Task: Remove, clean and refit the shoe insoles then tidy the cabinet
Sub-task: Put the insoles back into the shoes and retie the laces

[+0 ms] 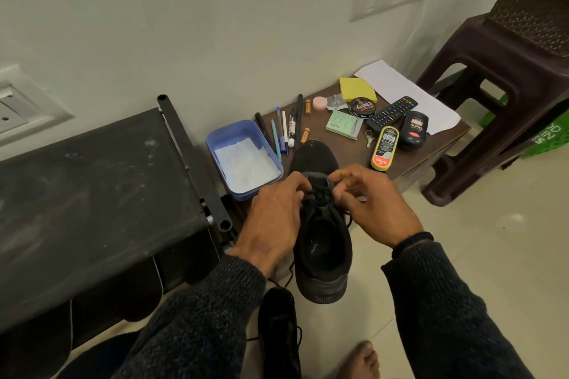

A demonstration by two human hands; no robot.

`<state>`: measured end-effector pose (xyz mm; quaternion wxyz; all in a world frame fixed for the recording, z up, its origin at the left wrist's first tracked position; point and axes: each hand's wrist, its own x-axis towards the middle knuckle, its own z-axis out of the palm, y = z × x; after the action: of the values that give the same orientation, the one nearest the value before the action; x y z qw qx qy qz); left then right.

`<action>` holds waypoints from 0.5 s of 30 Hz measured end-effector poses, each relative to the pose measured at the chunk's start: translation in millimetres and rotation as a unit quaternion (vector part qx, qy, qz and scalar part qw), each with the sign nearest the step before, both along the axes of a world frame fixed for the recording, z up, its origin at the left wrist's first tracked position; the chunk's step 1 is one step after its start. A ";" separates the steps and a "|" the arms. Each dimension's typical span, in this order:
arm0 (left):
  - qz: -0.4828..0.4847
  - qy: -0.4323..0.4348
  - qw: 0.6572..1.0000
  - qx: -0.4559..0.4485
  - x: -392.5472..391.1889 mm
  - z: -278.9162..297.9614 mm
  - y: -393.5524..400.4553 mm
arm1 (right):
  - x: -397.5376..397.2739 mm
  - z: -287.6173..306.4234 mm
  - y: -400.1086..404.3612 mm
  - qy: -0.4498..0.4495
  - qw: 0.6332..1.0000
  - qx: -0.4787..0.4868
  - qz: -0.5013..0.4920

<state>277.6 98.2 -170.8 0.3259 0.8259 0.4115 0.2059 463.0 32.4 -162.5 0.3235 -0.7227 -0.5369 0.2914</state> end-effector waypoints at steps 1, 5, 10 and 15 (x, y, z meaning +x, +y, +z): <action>-0.008 0.015 1.000 -0.004 2.0 0.4 1.6 | 2.2 -1.1 1.3 -0.022 1.000 -0.014 0.014; -0.037 0.057 0.997 0.026 3.4 3.0 5.7 | 7.1 -1.8 0.5 -0.075 0.994 -0.053 0.053; -0.088 0.054 0.993 0.050 -2.9 10.0 6.0 | 9.5 1.6 -2.5 -0.093 0.989 -0.066 0.096; -0.131 0.101 0.982 0.095 5.1 16.6 5.1 | 3.7 1.2 0.5 -0.120 0.989 -0.059 0.060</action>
<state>282.7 103.3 -154.1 0.2264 0.9164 0.3094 0.1150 466.7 32.9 -161.3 0.1956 -0.7367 -0.5960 0.2527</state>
